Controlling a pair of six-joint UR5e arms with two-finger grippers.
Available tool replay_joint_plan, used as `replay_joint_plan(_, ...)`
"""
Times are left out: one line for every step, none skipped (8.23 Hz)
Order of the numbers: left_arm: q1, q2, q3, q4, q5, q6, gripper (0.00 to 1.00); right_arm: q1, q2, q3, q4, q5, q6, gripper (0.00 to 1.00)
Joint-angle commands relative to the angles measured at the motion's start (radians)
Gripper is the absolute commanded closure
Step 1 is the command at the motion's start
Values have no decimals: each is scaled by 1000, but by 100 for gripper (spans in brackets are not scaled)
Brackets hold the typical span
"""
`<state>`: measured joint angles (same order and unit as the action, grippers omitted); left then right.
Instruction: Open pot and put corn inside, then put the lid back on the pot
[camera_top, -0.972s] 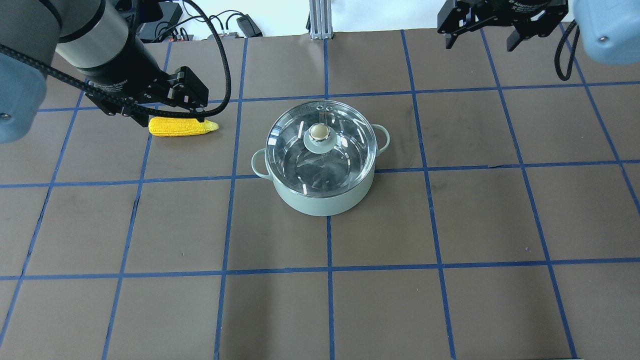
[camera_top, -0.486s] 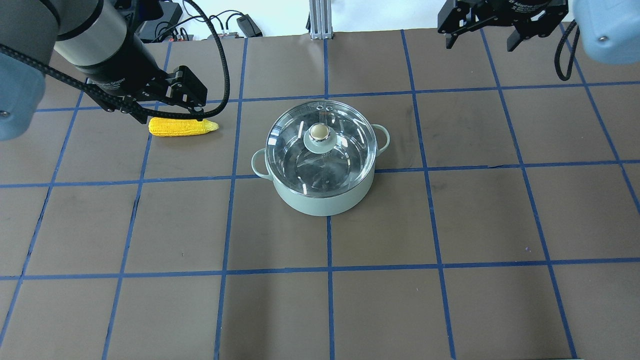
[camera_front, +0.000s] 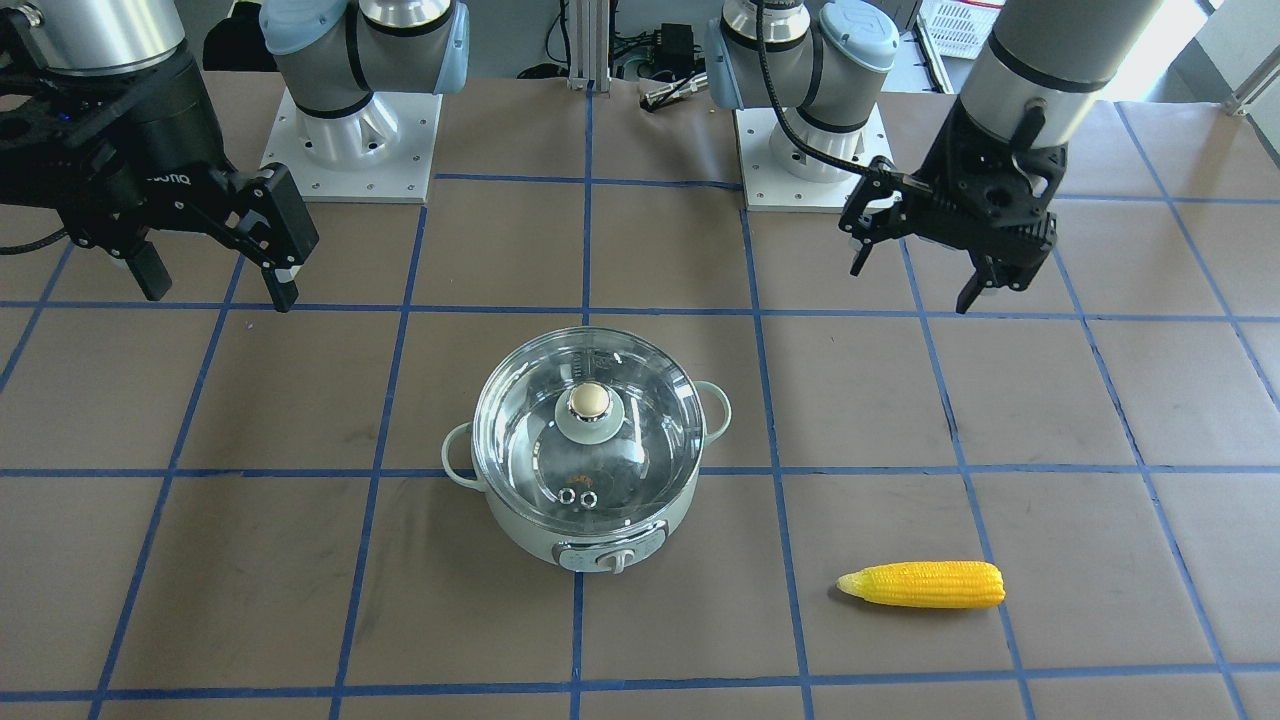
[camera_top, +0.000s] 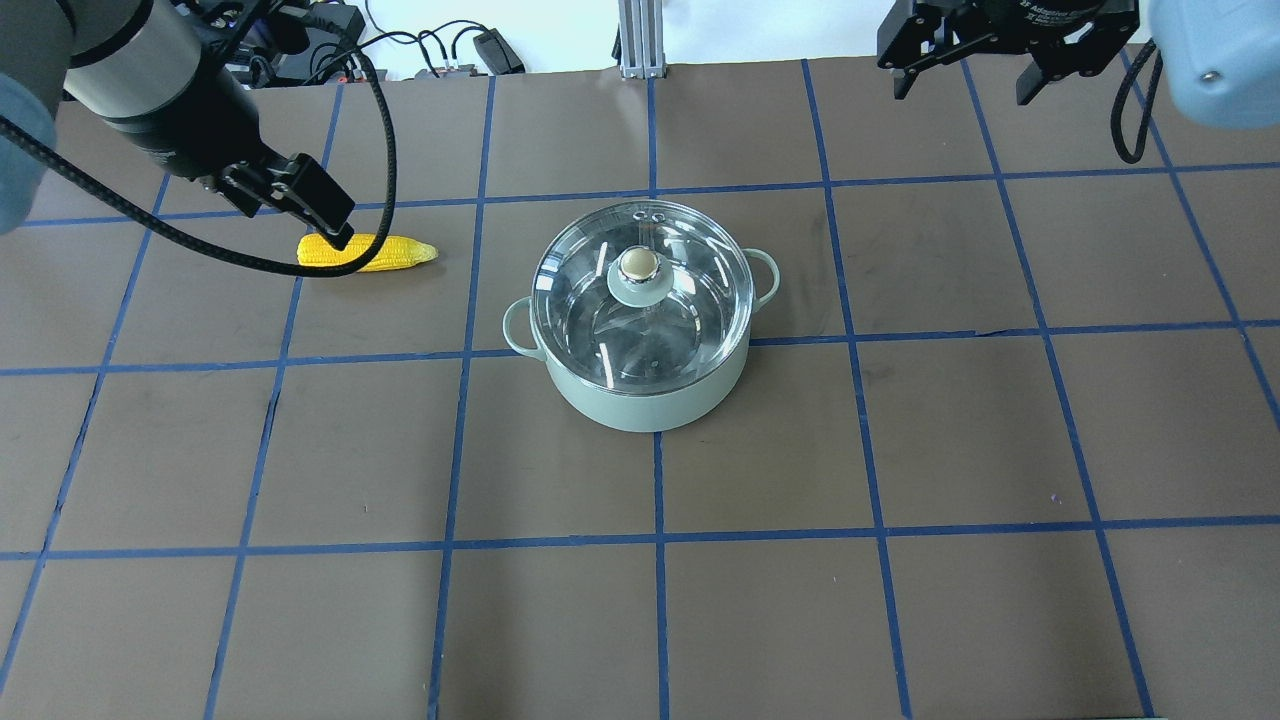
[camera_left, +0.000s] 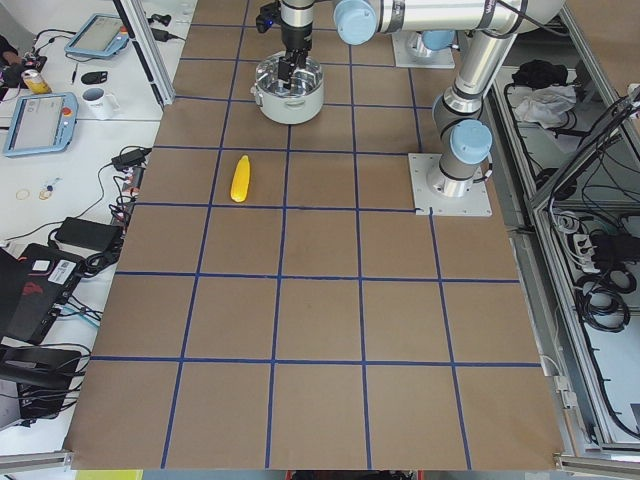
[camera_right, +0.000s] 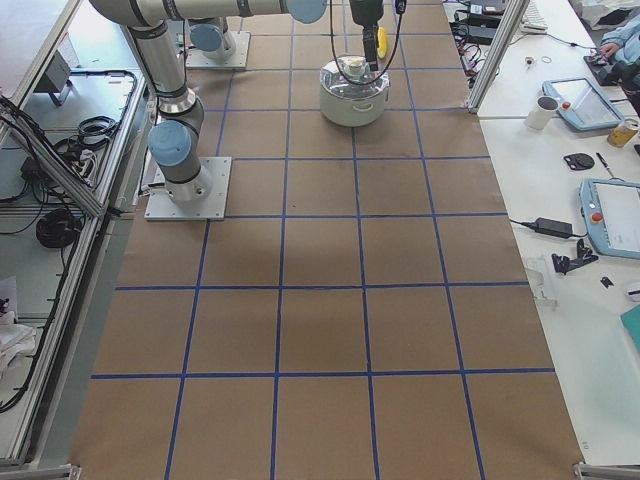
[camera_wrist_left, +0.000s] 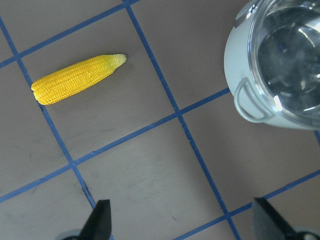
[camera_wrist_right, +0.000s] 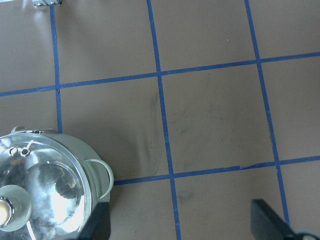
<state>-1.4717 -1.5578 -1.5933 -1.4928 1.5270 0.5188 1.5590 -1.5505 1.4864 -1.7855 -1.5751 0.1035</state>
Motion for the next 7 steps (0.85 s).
replay_joint_plan(93,-105,3,79,5,452,0,1,-11,0,1,0,1,0)
replay_joint_plan(93,-135,1,168,72,600,0,-2,-11,0,-6,-3,1,0)
replay_joint_plan(93,-169,-1,239,137,707,0,-5,-11,0,0,-14,2,0)
replay_joint_plan(94,-207,-1,287,134,834,0,-2,-11,2,0,-11,5,0)
replay_joint_plan(94,-253,-1,337,134,927,0,0,-8,3,0,-16,5,0)
replay_joint_plan(94,-298,-1,389,134,982,0,0,-10,3,0,-16,5,0)
replay_joint_plan(94,-336,-2,451,133,998,0,0,-10,3,-5,-16,1,0)
